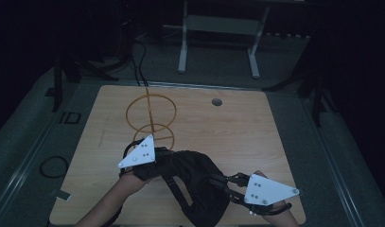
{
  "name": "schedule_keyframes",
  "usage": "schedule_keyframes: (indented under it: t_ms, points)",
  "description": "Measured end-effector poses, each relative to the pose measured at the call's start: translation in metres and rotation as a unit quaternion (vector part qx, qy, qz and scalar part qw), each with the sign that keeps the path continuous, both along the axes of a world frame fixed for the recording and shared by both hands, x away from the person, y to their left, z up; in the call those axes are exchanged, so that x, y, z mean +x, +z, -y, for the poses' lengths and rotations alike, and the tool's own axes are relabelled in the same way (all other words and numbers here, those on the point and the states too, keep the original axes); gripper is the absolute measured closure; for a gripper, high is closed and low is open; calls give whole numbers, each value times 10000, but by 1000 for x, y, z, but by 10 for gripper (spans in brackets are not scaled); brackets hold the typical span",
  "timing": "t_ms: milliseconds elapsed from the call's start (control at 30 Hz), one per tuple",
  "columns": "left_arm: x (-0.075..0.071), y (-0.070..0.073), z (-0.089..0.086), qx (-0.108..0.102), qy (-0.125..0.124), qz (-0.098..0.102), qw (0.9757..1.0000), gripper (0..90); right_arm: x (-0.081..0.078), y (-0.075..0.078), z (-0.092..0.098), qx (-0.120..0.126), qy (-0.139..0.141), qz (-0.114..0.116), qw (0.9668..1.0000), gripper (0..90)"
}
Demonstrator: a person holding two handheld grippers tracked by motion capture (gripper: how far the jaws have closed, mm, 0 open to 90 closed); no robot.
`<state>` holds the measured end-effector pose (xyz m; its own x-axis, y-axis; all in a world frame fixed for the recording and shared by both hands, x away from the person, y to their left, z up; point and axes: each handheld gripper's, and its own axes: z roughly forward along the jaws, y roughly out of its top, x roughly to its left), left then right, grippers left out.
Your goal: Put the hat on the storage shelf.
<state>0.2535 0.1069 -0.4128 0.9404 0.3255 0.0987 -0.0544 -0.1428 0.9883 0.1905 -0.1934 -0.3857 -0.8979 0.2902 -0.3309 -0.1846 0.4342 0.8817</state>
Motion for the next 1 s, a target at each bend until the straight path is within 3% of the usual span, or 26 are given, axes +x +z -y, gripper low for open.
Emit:
schedule_keyframes:
  t_ms: [333,500,933,1000]
  points:
    - [6,-1,0,175,179,-38,9997,892,7,2,4,306,-2,-404,9987,886]
    - [6,-2,-3,265,424,-11,9988,742,10,8,10,558,-28,-555,9969,887]
    - [-6,5,-12,331,697,18,9970,394,13,13,15,709,-283,-497,9958,887]
    - [-6,7,-15,315,746,-97,9967,311,13,15,18,758,-328,-485,9954,886]
